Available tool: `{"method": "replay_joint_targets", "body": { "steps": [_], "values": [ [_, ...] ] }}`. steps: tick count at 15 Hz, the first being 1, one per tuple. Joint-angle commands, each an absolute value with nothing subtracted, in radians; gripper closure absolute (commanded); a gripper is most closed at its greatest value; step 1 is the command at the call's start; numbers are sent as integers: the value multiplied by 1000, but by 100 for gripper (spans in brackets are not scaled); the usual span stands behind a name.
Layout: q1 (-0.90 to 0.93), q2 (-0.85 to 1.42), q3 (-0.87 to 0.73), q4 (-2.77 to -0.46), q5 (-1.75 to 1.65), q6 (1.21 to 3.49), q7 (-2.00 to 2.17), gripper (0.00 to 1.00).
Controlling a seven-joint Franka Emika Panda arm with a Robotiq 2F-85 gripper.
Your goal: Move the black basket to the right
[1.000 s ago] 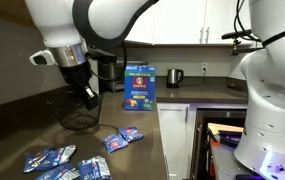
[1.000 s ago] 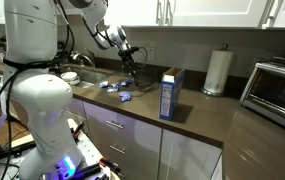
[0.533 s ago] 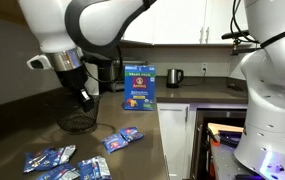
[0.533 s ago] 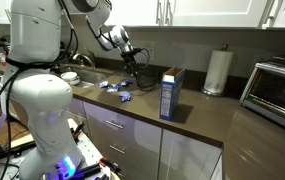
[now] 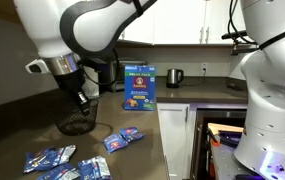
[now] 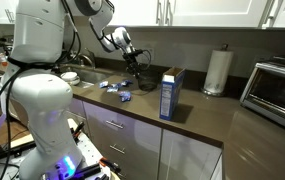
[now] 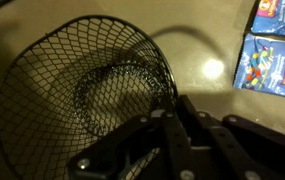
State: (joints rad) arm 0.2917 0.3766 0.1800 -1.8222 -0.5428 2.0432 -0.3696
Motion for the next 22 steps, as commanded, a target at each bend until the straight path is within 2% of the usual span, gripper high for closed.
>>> {"method": "replay_joint_targets", "body": {
  "steps": [1, 9, 10, 22],
  "values": [
    [292, 391, 181, -1789, -568, 2015, -390, 56],
    [295, 373, 179, -1816, -609, 2031, -372, 5],
    [294, 372, 179, -1818, -615, 2030, -372, 1],
    [302, 326, 184, -1890, -671, 2015, -322, 0]
  ]
}}
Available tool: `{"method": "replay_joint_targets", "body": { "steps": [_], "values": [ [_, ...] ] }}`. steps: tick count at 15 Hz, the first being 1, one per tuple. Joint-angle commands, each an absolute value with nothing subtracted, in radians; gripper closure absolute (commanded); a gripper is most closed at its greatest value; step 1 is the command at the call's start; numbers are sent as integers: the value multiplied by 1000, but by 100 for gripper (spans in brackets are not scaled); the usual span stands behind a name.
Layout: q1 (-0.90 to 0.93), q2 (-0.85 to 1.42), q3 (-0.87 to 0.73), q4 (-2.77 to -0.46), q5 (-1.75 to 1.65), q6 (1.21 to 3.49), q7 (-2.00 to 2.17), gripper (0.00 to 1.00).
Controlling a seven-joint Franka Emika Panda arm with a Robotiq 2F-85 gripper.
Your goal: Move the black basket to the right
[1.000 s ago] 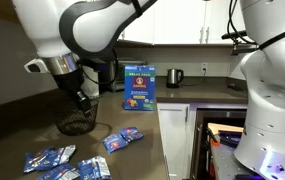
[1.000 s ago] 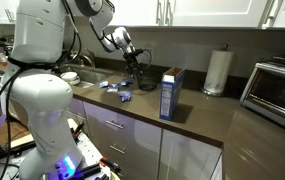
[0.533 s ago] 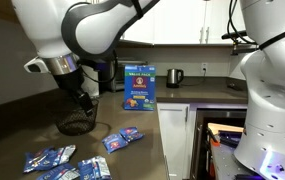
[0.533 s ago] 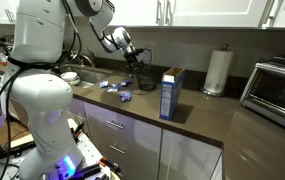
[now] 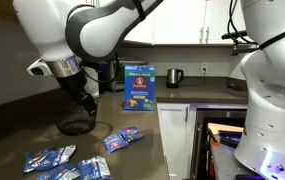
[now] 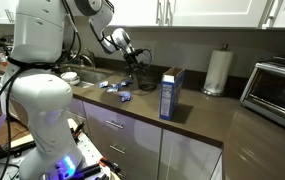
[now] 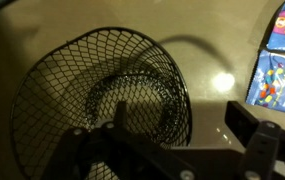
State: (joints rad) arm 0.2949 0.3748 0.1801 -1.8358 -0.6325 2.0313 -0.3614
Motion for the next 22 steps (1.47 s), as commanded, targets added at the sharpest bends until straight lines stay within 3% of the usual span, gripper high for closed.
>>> {"method": "replay_joint_targets", "body": {
  "steps": [1, 12, 22],
  "values": [
    [303, 319, 186, -1901, -677, 2016, -314, 0],
    [307, 193, 228, -2039, -672, 2034, -283, 0],
    [301, -7, 298, -2161, -323, 1910, -428, 0]
  ]
}}
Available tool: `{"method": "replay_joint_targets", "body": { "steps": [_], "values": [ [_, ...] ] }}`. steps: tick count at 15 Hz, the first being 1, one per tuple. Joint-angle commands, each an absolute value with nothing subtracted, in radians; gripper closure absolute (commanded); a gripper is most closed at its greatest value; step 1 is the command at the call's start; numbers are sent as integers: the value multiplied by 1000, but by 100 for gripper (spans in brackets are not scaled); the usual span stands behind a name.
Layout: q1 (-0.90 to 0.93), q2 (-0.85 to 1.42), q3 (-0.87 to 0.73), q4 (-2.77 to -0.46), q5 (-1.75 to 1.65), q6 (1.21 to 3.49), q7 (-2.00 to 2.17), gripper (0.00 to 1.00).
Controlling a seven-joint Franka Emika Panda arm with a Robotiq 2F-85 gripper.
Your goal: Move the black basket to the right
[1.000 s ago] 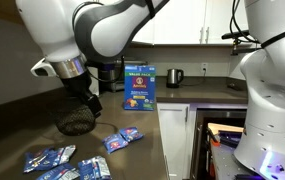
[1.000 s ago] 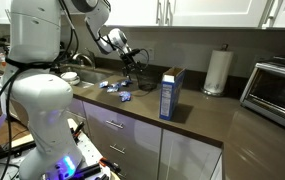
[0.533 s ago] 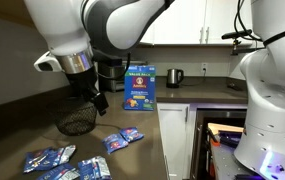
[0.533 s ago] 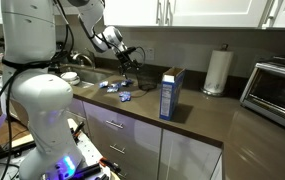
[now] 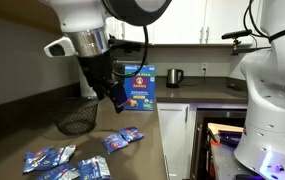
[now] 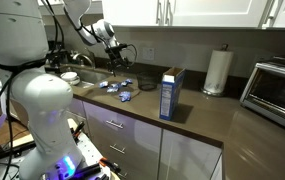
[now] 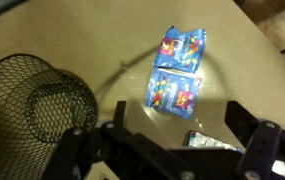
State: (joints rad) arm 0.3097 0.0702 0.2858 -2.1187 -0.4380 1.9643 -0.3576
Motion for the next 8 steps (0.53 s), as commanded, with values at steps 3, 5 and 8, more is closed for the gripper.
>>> {"method": "replay_joint_targets", "body": {
  "steps": [3, 5, 8],
  "values": [
    [301, -50, 294, -2167, -195, 1841, -477, 0],
    [303, -75, 290, -2172, -133, 1810, -504, 0],
    [307, -108, 284, -2184, -69, 1801, -541, 0]
  ]
}}
